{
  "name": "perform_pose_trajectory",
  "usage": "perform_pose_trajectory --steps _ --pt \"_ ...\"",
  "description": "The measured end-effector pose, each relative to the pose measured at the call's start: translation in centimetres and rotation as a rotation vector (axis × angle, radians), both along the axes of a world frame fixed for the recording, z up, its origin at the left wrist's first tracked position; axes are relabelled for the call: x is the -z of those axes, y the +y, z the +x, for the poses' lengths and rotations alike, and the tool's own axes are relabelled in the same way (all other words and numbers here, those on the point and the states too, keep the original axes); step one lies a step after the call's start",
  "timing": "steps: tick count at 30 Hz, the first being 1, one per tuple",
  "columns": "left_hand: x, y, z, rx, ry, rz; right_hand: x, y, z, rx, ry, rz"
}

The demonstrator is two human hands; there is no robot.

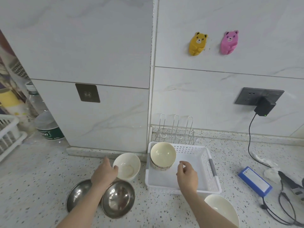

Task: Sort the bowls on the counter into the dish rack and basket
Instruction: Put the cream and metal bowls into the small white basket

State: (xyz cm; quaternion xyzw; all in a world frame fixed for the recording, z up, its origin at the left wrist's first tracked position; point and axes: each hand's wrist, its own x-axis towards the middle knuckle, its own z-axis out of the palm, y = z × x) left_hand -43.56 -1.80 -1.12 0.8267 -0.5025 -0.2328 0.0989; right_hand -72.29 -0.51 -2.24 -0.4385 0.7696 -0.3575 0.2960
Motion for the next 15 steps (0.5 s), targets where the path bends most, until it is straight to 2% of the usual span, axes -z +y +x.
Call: perform_pose_trajectory --steps 4,9,15 --pt "0.7 -0.5 0.0 0.023 0.108 0.06 -1.1 1.1 -0.1 0.001 0.017 -0.072" --pt "1.6 -0.6 0.0 -0.076 0.334 0.088 -1.1 4.4 -1.2 0.095 -0.142 -0.158" --pt "1.8 -0.6 -0.2 -0.177 0.452 -0.02 -1.0 7.4 -3.1 0.246 -0.233 -0.19"
